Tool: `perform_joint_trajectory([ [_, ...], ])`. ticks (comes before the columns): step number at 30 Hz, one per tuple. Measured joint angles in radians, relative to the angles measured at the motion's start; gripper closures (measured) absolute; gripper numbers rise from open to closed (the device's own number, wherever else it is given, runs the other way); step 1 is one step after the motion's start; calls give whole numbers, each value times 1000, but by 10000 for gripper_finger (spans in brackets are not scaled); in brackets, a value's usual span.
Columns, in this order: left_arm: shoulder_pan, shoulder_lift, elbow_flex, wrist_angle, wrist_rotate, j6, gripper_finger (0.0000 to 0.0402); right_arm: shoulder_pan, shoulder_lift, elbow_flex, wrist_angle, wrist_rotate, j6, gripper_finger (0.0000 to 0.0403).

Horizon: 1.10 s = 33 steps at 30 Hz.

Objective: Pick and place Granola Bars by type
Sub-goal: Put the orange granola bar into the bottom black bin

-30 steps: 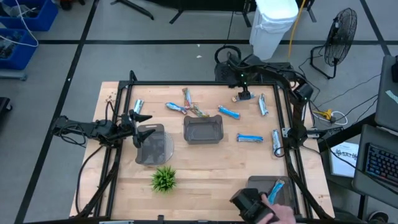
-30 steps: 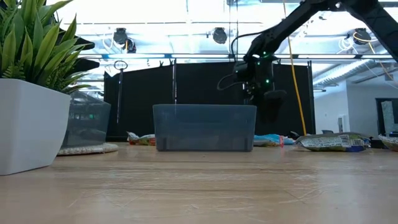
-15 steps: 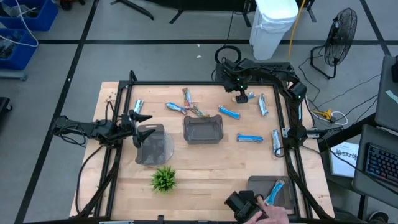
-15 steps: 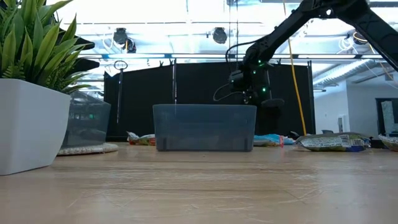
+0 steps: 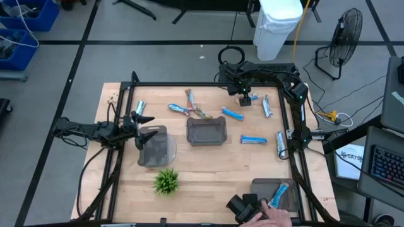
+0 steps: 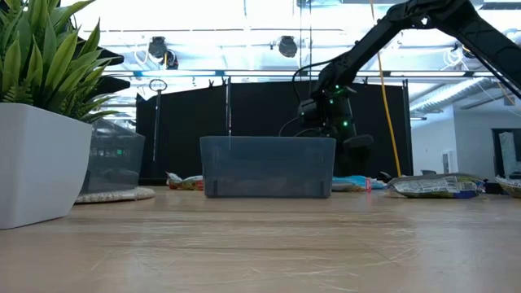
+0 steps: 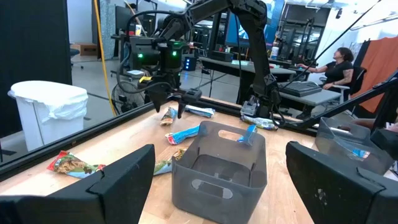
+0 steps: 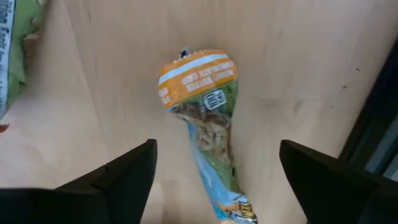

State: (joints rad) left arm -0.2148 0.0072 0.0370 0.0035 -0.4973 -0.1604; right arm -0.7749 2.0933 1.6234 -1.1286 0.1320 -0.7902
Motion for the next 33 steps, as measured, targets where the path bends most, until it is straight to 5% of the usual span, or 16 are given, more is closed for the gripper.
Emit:
perform_joint_trajectory([
  [10, 0, 0, 0, 0, 0, 0, 41, 3, 0, 0, 2, 1, -16, 188],
  [23, 0, 0, 0, 0, 0, 0, 41, 4, 0, 0, 4, 2, -39, 390],
  [33, 0, 0, 0, 0, 0, 0, 41, 5, 0, 0, 9, 81, -33, 402],
])
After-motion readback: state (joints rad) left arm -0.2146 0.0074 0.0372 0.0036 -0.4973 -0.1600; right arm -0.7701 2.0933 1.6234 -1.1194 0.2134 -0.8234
